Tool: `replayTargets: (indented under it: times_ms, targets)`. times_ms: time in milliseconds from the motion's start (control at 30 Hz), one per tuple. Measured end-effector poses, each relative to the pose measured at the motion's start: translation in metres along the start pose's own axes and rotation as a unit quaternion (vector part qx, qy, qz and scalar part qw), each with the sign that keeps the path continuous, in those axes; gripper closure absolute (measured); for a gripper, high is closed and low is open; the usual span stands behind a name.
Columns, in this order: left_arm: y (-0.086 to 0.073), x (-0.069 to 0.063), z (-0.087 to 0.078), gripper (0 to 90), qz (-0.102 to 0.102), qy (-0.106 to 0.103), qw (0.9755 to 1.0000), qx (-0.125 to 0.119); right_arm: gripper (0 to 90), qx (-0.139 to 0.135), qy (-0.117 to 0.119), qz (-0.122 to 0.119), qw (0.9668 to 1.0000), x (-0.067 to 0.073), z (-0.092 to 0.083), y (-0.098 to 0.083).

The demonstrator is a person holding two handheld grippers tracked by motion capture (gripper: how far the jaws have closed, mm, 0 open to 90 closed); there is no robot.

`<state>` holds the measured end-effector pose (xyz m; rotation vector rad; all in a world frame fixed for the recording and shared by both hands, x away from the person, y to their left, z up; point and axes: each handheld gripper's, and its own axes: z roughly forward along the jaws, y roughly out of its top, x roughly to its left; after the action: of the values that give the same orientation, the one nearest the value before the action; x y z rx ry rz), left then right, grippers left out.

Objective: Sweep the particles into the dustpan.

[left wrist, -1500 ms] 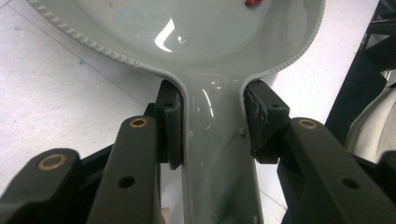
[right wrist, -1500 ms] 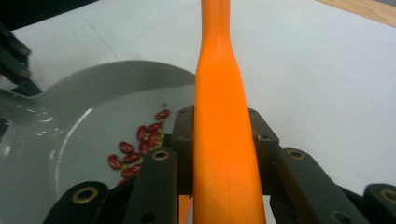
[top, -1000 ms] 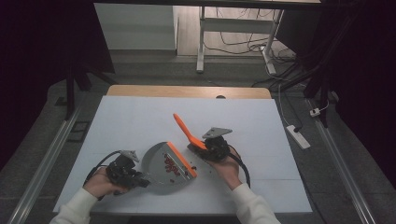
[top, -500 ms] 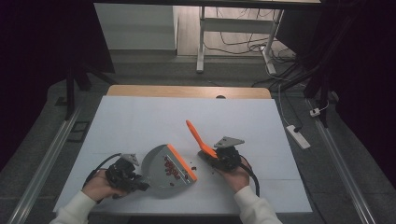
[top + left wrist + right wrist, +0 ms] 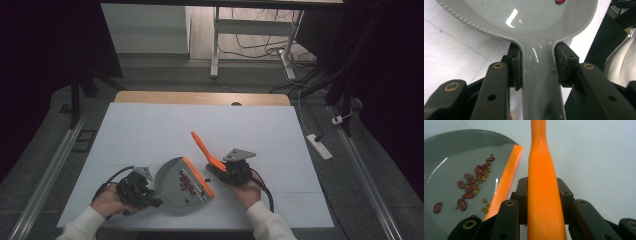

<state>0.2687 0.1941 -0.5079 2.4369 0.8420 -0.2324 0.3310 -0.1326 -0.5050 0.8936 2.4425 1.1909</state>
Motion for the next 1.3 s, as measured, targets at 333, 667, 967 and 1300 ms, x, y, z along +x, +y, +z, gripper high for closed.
replayTargets:
  times_ms: [333, 667, 967, 1300]
  targets:
    - [0.000, 0.000, 0.001, 61.4, 0.000, -0.002, 1.0000, 0.002, 70.0, -0.007, 0.012, -0.002, 0.9999, 0.018, 0.009, 0.004]
    - [0.000, 0.000, 0.002, 61.4, -0.001, -0.001, 1.0000, 0.002, 70.2, -0.027, 0.059, 0.009, 0.9979, 0.031, 0.012, 0.008]
    - [0.000, 0.000, 0.002, 61.3, -0.003, -0.004, 1.0000, -0.001, 70.3, -0.064, 0.054, 0.018, 0.9964, 0.021, -0.004, 0.015]
    - [-0.001, 0.000, 0.000, 61.3, 0.001, -0.005, 1.0000, -0.001, 70.2, -0.052, 0.009, 0.041, 0.9978, -0.007, -0.019, 0.003]
